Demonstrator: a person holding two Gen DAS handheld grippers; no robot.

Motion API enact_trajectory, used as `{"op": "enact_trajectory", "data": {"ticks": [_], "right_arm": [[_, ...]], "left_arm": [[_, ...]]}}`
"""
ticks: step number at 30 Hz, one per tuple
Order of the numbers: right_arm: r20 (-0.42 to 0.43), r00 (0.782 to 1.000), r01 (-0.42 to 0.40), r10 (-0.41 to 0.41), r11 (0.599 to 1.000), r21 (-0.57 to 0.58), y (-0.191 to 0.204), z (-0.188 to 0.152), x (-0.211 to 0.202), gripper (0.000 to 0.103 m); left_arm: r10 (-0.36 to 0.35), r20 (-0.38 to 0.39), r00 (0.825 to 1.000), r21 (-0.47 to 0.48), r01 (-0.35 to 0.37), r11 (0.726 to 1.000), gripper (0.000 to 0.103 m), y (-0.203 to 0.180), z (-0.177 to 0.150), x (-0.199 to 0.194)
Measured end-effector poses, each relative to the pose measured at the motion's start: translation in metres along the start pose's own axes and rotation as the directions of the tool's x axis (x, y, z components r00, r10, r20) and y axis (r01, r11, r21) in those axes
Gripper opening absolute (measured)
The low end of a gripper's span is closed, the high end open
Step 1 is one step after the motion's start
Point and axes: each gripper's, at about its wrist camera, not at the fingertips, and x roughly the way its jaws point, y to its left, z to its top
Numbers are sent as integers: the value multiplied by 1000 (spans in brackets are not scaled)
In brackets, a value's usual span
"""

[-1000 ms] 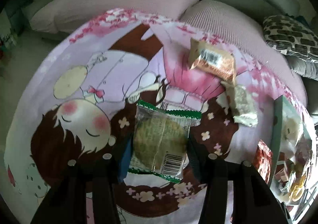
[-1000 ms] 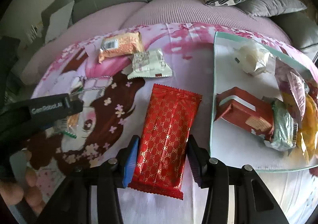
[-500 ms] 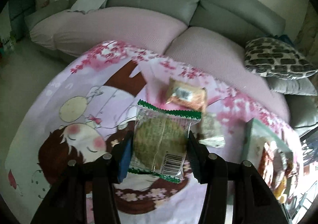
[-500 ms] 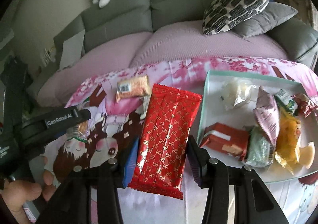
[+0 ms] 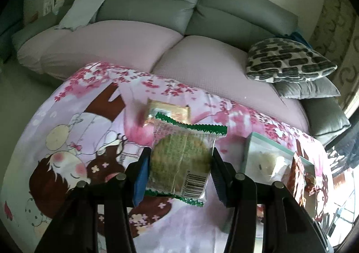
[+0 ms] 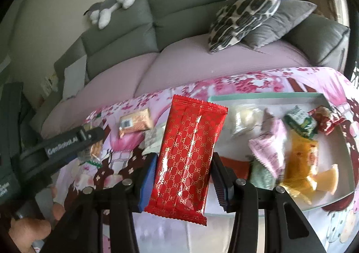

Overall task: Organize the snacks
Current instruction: 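Lift the round cake and red wafer pack and carry both over the tray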

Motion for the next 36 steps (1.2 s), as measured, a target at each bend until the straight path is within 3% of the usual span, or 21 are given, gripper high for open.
{"op": "enact_trajectory", "data": {"ticks": [12,22,36], "right_arm": [[61,992,101,-112,982,158,-83,26,-24,50],[83,967,210,-243,935,286,-161,35,-46,50],[-2,961,265,-275,924,276,-181,27,-19,50]], "left_arm": [[-105,-37,994,140,109,984,52,-73,-5,8],[-163,-105,981,242,184,953,52,-127,-13,29],[-139,-198,970,303,196,933,52,-150,-35,71]]}}
